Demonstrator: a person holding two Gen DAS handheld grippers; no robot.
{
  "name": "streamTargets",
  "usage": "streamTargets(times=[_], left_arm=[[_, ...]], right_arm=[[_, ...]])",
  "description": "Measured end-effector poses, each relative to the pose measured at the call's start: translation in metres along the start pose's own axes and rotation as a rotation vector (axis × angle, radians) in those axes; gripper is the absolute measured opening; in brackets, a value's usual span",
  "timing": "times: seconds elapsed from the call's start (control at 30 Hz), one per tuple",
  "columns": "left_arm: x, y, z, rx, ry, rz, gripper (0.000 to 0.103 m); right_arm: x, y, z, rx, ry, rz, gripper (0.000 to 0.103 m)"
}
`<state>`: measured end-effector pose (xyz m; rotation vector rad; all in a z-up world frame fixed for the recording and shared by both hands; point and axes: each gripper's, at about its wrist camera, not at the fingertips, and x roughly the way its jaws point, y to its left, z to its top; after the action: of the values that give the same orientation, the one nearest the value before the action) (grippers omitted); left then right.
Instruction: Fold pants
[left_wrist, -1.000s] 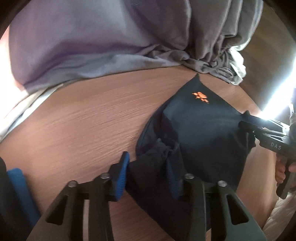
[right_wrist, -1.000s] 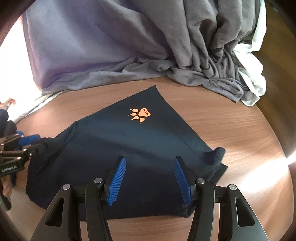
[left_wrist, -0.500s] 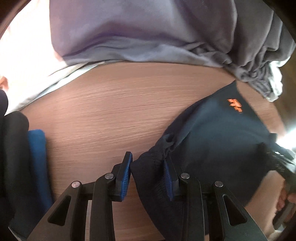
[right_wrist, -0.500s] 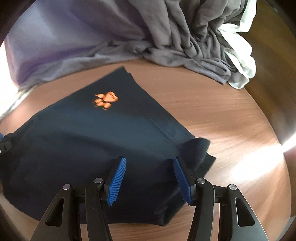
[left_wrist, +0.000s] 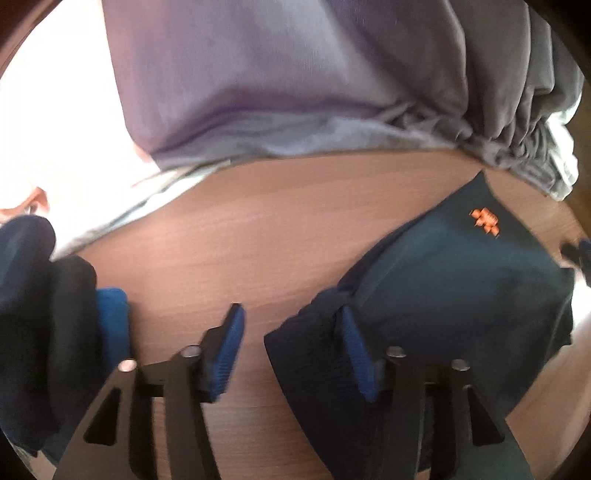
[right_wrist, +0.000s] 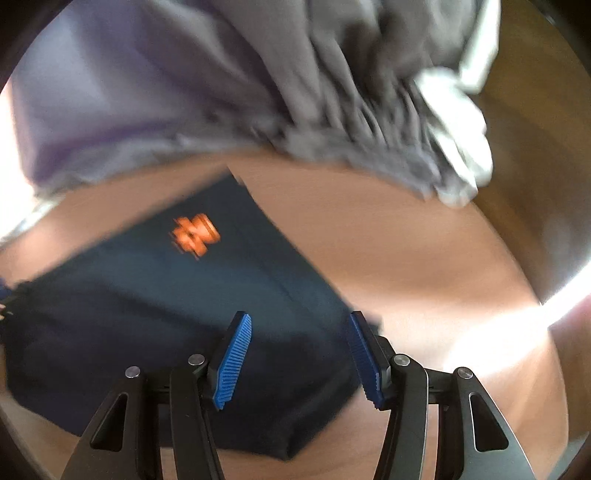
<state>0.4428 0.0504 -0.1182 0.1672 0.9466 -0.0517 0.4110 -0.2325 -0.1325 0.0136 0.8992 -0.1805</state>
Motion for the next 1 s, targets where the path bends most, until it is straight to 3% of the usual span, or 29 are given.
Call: streamTargets(times=[0.13,0.27,0.37,0.43,0.63,0.73,1.0], left_arm=[[-0.012,-0.005,0.009,0.054,-0.027,0.012,0.059],[-0.007,-0.009,0.02,0.062,0.023,-0.009,0.059],[-0.001,-0.005,0.024,0.04,0.055,-0.005,0.059],[0.003,0.0,0.022,0.016,0.074,-0.021,0.059],[0.014,0.013,0.01,-0.04,0.104,-0.034,0.057],[0.015,0.016,0.01,-0.068,0.101,-0.068,0.051],[0.021,0.013,0.007,-0.084,0.115,-0.11,0.049]], right_arm=[[-0.002,0.007,0.053,-0.068,-0.106,0.09,0.055],[0.043,0.026,0.104,-0.157,-0.021,0.168,0.055],[0.082,0.043,0.122,-0.185,0.065,0.229,0.055],[0.1,0.052,0.125,-0.194,0.099,0.261,0.055],[0.118,0.061,0.116,-0.136,0.101,0.226,0.053],[0.121,0.063,0.116,-0.109,0.101,0.222,0.044],[0.13,0.065,0.108,-0.066,0.138,0.24,0.039]])
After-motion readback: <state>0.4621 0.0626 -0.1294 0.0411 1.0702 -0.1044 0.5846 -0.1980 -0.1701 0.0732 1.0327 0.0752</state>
